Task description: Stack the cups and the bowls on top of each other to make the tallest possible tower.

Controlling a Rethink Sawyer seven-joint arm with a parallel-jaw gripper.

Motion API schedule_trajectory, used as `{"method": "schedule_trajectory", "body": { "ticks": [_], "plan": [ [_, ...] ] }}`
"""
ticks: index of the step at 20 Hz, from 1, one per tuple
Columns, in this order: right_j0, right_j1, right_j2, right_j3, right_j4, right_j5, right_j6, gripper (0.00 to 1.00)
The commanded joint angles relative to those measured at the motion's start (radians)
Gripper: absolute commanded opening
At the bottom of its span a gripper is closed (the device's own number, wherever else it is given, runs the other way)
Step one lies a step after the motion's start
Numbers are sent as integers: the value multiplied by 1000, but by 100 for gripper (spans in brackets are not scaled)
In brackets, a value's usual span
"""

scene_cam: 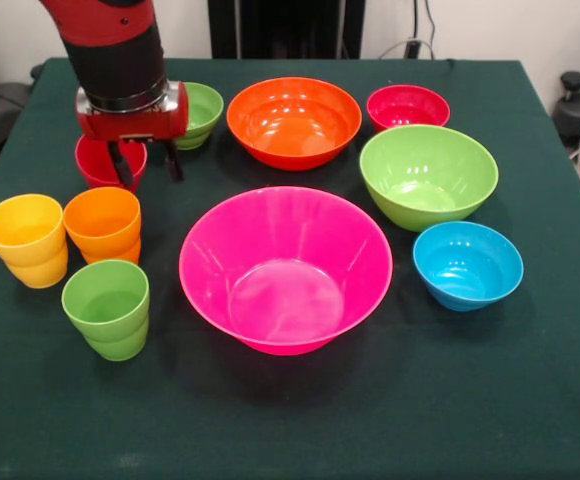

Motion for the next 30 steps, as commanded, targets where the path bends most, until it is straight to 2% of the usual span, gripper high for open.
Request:
{"method": "schedule_trajectory", "body": {
  "ticks": [1, 4, 8, 15, 21, 30],
  "plan": [
    [26, 95, 34, -84, -112, -21, -279, 100],
    [29, 112, 38, -102, -111, -15, -284, 100],
    [26, 90, 31, -78, -107, -12, -266, 100],
    [3, -43, 1, 76, -101, -41, -191, 100],
    [-7, -125, -11, 161, -94, -50, -147, 100],
    [-5, -117, -11, 161, -103, -66, -129, 100]
  ]
}}
